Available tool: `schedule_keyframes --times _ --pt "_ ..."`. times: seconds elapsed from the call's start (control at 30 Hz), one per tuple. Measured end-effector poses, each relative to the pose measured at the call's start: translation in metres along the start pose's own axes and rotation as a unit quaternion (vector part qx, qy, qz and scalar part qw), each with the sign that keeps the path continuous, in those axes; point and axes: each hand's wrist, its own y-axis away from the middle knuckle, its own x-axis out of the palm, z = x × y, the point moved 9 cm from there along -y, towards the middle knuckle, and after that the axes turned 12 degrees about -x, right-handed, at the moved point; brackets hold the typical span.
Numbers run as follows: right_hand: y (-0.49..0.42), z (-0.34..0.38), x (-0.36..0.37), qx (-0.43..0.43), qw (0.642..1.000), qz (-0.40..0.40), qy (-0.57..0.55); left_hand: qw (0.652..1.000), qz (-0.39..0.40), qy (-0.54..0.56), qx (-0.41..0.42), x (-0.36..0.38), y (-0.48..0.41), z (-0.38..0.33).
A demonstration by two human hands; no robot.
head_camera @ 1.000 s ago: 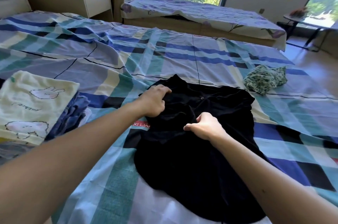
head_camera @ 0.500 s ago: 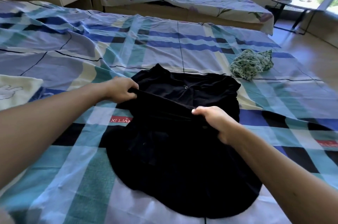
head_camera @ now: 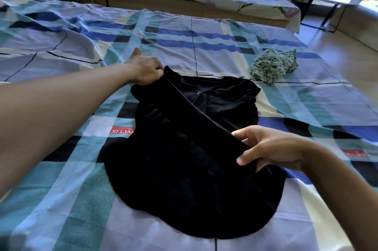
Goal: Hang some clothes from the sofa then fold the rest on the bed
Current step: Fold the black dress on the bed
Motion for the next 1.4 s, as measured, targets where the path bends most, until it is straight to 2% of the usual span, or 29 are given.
schedule_keyframes --times 0.07,0.1,0.17,0.23,0.37,0.43,0.5,0.57,0.63,0.7,0.73,0.8,0.87,0.93,1.0,1.1,1.17,1.23,1.3,1.4 --pt "0.007 0.002 0.006 -0.029 0.994 0.043 -0.096 0.999 -0.014 -0.027 -0.017 0.003 -0.004 -0.007" --pt "0.007 -0.008 0.002 -0.011 0.996 0.031 -0.089 0.998 -0.022 -0.052 -0.036 0.006 -0.005 -0.009" --pt "0.007 -0.037 -0.011 0.062 0.998 -0.015 0.017 0.992 -0.023 -0.100 -0.078 0.018 -0.003 -0.010" --pt "0.009 -0.052 -0.019 0.112 0.988 -0.025 0.103 0.991 -0.015 -0.096 -0.087 0.030 0.006 -0.017" --pt "0.007 -0.046 -0.038 0.105 0.975 -0.092 0.170 0.998 -0.066 -0.005 0.008 0.025 0.049 -0.049" --pt "0.011 -0.041 -0.045 0.117 0.955 -0.111 0.249 0.995 -0.094 0.022 0.023 0.015 0.082 -0.058" --pt "0.016 -0.040 -0.049 0.135 0.932 -0.114 0.315 0.997 -0.052 0.048 -0.041 0.018 0.112 -0.045" --pt "0.020 -0.038 -0.060 0.133 0.918 -0.153 0.341 0.988 0.034 0.042 -0.142 0.038 0.138 -0.012" --pt "0.023 -0.041 -0.073 0.139 0.903 -0.196 0.356 0.973 0.109 0.047 -0.200 0.057 0.165 0.017" --pt "0.022 -0.050 -0.076 0.143 0.919 -0.203 0.307 0.945 0.183 0.143 -0.231 0.072 0.186 0.032" --pt "0.022 -0.054 -0.075 0.139 0.934 -0.203 0.260 0.920 0.223 0.213 -0.244 0.078 0.195 0.034" --pt "0.025 -0.054 -0.066 0.129 0.956 -0.201 0.169 0.867 0.290 0.327 -0.238 0.085 0.206 0.030" --pt "0.031 -0.053 -0.061 0.111 0.968 -0.189 0.124 0.835 0.323 0.385 -0.225 0.086 0.217 0.023" --pt "0.036 -0.052 -0.054 0.081 0.980 -0.160 0.087 0.799 0.312 0.460 -0.229 0.082 0.222 0.021" --pt "0.045 -0.050 -0.051 0.045 0.984 -0.169 0.021 0.765 0.276 0.531 -0.239 0.071 0.222 0.021" --pt "0.063 -0.047 -0.059 -0.013 0.963 -0.241 -0.118 0.715 0.200 0.614 -0.268 0.051 0.222 0.030" --pt "0.079 -0.054 -0.067 -0.006 0.943 -0.290 -0.165 0.696 0.181 0.627 -0.300 0.050 0.226 0.044" --pt "0.095 -0.070 -0.073 0.053 0.944 -0.310 -0.097 0.712 0.196 0.583 -0.339 0.058 0.236 0.057" --pt "0.107 -0.087 -0.074 0.146 0.946 -0.285 0.048 0.765 0.226 0.479 -0.366 0.069 0.242 0.072" --pt "0.106 -0.102 -0.071 0.238 0.931 -0.211 0.179 0.861 0.281 0.271 -0.325 0.081 0.239 0.086"
